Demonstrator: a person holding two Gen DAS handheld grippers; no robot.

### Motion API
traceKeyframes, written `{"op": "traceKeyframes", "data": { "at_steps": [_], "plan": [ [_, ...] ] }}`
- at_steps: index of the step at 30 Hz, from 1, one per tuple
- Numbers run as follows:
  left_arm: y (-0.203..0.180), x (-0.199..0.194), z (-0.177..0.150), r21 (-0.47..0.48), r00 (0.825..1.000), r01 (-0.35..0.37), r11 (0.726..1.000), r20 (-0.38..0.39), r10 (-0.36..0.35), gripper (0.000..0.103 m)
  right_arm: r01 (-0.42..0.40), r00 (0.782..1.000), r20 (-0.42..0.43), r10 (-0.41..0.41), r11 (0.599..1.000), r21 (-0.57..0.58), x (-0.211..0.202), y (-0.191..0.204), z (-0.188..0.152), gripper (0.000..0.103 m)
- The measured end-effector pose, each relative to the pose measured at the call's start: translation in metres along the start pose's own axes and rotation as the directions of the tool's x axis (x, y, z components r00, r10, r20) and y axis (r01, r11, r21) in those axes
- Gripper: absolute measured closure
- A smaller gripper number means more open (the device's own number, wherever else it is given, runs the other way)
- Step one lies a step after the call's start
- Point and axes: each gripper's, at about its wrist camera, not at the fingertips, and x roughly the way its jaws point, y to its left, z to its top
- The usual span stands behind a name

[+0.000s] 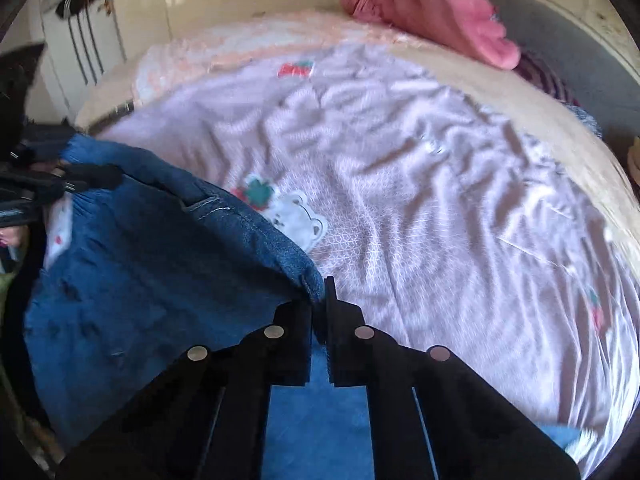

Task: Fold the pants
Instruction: 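Grasp the elastic waistband with the left gripper and lift it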

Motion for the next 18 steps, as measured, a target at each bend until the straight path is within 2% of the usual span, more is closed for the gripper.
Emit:
{"op": "traceKeyframes", "data": {
  "at_steps": [3, 10, 14, 18],
  "plan": [
    [-0.004, -0.012, -0.003, 0.012, 1.000, 0.011, 1.000, 0.028, -0.011, 0.089, 0.020, 0.997, 0.074, -0.024, 0.998, 0.057, -0.040, 0.012, -0.009, 0.099],
    [-0.022, -0.045, -0.021, 0.068, 0.996, 0.034, 0.997, 0.081, -0.040, 0.088, 0.062, 0.987, 0.139, -0.076, 0.993, 0.103, -0.105, 0.061, -0.043, 0.099],
    [-0.029, -0.064, -0.042, 0.100, 0.993, 0.050, 0.994, 0.106, -0.061, 0.087, 0.059, 0.987, 0.143, -0.072, 0.993, 0.098, -0.126, 0.097, -0.068, 0.099],
    [-0.034, -0.079, -0.072, 0.136, 0.993, 0.052, 0.989, 0.098, -0.066, 0.087, 0.036, 0.993, 0.108, -0.045, 0.996, 0.077, -0.127, 0.135, -0.095, 0.099]
  ]
}}
